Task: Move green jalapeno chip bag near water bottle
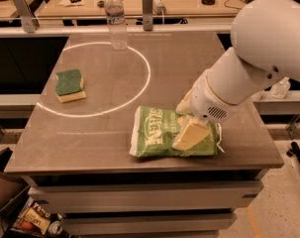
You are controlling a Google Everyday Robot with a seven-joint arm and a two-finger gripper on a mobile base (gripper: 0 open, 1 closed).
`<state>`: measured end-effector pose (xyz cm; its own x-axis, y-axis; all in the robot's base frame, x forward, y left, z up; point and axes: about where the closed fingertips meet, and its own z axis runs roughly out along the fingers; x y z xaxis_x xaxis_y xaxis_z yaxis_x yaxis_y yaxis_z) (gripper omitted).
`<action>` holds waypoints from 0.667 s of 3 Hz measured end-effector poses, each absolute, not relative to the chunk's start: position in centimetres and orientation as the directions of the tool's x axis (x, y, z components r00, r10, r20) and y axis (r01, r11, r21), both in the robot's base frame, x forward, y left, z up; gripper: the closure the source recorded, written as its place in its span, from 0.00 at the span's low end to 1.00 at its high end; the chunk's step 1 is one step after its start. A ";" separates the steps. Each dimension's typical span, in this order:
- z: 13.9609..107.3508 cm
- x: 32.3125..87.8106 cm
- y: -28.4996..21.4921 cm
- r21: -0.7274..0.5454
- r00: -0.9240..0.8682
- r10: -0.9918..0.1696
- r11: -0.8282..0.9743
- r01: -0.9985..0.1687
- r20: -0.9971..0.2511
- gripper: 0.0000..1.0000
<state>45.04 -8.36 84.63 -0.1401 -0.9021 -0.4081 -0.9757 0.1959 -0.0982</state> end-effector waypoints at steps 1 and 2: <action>84.7 45.0 -8.3 -0.100 -0.138 -0.903 0.194 -0.976 -0.407 0.65; 84.8 44.9 -8.2 -0.101 -0.136 -0.903 0.192 -0.976 -0.407 0.88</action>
Offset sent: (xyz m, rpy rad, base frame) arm -0.0004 0.0007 0.0006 -0.0009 -0.0013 0.0016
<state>44.95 -8.20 84.75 -0.1358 -0.9034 -0.4067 -0.9761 0.1923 -0.1012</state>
